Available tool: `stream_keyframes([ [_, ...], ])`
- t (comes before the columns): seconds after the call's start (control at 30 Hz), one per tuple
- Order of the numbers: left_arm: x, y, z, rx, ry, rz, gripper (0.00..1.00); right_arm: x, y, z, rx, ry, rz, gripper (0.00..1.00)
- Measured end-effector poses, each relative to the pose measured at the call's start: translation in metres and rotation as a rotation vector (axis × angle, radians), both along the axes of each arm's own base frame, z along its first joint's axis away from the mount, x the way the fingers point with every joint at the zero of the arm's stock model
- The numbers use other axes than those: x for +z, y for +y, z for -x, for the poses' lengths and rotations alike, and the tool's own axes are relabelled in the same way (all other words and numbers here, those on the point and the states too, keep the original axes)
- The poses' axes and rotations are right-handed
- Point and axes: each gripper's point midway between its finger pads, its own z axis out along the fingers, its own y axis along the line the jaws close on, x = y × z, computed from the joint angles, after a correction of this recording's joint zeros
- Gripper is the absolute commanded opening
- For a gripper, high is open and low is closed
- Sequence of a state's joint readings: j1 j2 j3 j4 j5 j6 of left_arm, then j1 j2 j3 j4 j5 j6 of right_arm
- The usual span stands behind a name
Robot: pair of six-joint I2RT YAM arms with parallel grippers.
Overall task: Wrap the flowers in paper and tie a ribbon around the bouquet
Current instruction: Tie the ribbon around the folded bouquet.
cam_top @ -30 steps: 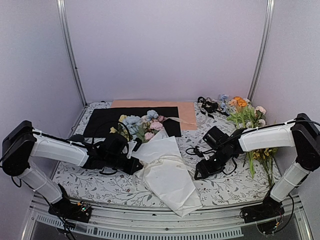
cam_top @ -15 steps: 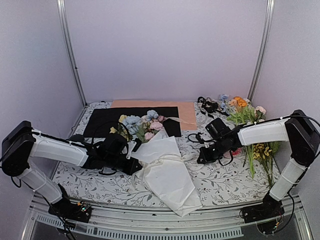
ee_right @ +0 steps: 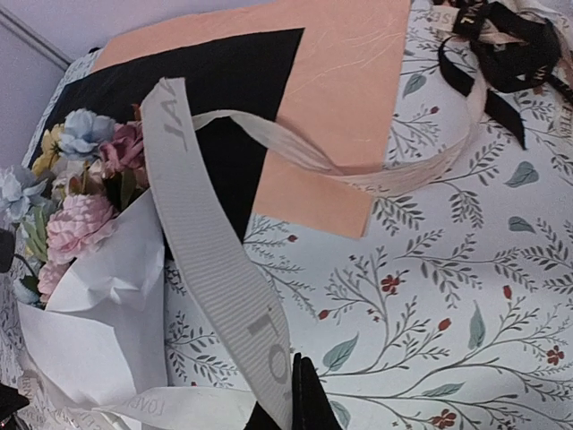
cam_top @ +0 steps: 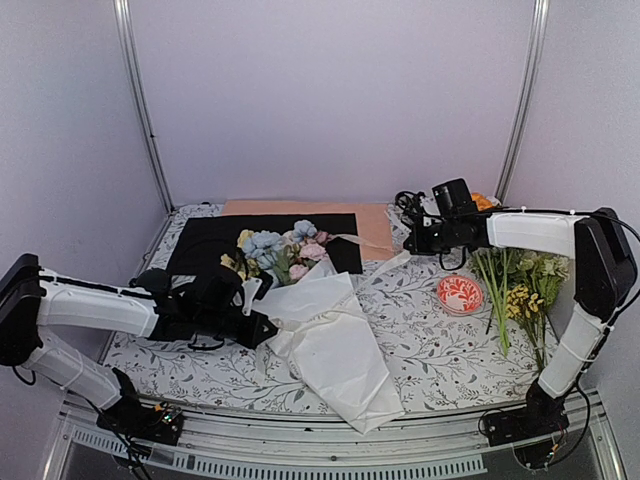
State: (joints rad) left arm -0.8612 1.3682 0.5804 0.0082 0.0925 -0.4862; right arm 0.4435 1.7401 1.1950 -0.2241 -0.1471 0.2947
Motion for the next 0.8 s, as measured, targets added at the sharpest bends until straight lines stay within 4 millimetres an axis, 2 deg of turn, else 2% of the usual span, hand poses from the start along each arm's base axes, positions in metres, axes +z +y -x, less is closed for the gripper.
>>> stream_keyframes([
  [0.23, 0.001, 0.028, 0.023, 0.085, 0.054, 0.048, 0.0, 0.001, -0.067, -0.03, -0.145, 0.003, -0.012, 0.0],
  [0.4, 0.026, 0.05, 0.029, 0.196, 0.046, 0.156, 0.0, 0.008, -0.105, -0.045, -0.212, -0.004, -0.026, 0.0],
  [0.5, 0.027, 0.067, 0.034, 0.274, 0.073, 0.187, 0.0, 0.016, -0.119, -0.055, -0.23, -0.021, -0.04, 0.0],
  [0.63, 0.02, 0.097, 0.042, 0.422, 0.133, 0.194, 0.0, 0.016, -0.129, -0.064, -0.233, -0.018, -0.051, 0.0],
  [0.8, 0.043, 0.136, 0.042, 0.613, 0.09, 0.289, 0.0, 0.007, -0.122, -0.071, -0.19, 0.013, -0.068, 0.0],
])
